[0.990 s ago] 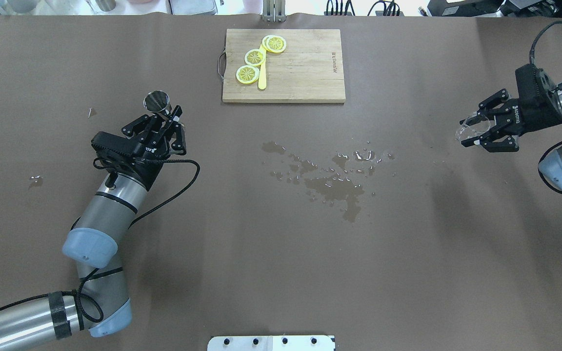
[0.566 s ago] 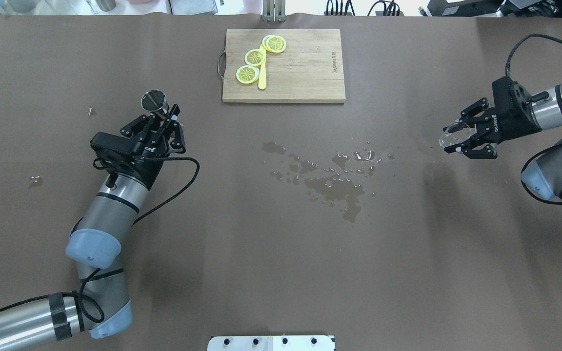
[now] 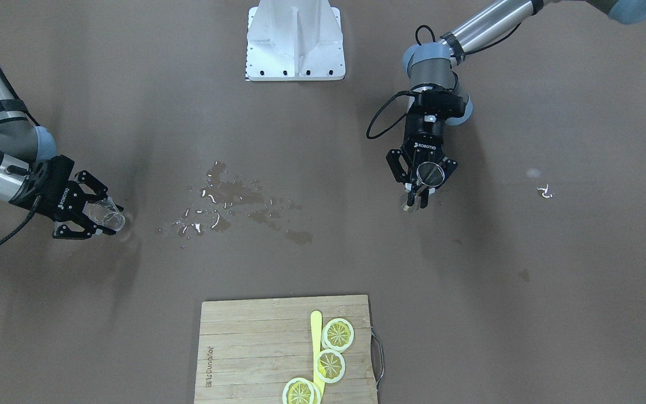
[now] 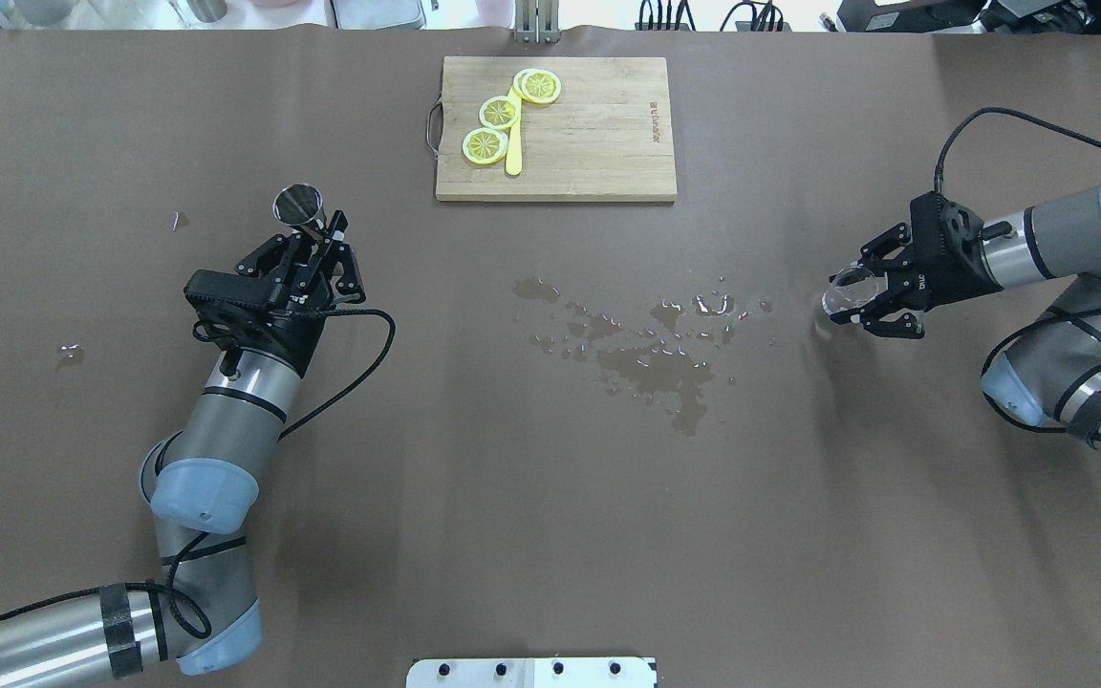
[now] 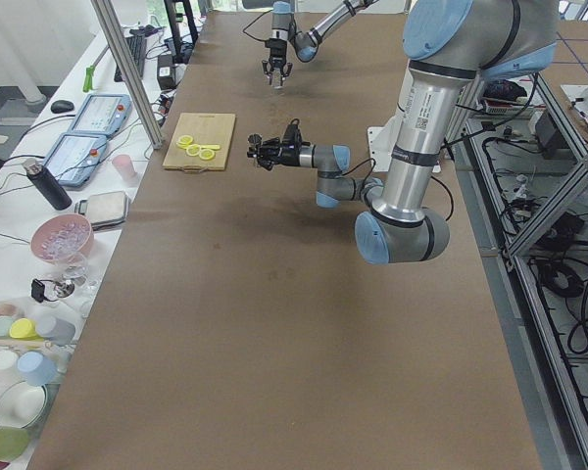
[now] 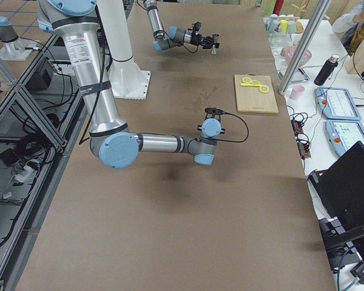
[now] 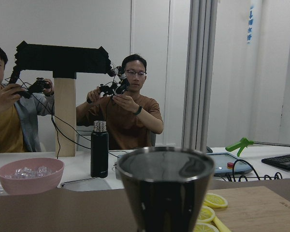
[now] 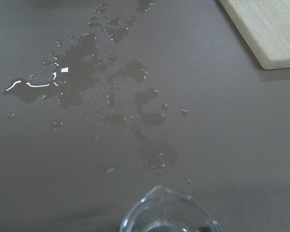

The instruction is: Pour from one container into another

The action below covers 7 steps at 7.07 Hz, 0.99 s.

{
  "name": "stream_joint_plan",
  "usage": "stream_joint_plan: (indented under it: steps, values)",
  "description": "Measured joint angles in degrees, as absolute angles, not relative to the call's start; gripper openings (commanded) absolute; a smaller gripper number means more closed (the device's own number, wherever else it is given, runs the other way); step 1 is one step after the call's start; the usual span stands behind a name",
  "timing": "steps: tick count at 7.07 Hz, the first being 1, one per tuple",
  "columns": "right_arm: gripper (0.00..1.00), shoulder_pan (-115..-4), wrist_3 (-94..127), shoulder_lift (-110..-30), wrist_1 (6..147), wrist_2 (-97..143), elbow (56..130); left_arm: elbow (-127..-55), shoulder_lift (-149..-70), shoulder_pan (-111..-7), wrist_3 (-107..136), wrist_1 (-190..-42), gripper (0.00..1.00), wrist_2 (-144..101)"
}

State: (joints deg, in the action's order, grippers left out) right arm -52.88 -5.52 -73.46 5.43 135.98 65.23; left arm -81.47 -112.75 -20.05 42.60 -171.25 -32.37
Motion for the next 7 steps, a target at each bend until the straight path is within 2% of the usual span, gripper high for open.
stream_joint_plan:
  steps: [2,5,7]
  values:
    - [0.23,-52.30,-5.48,-72.46,4.36,135.38,63.53,-81.47,-112.76,-19.62,45.48,-168.98,0.00,-30.51]
    - [1.00,-52.01,-5.53,-71.35,4.25,135.27,62.80,-81.48,-112.66,-18.58,49.74,-165.17,0.00,-27.90]
    - [1.00,-51.95,-5.54,-71.28,4.06,135.21,62.63,-81.48,-112.71,-17.93,54.36,-160.57,0.00,-25.34]
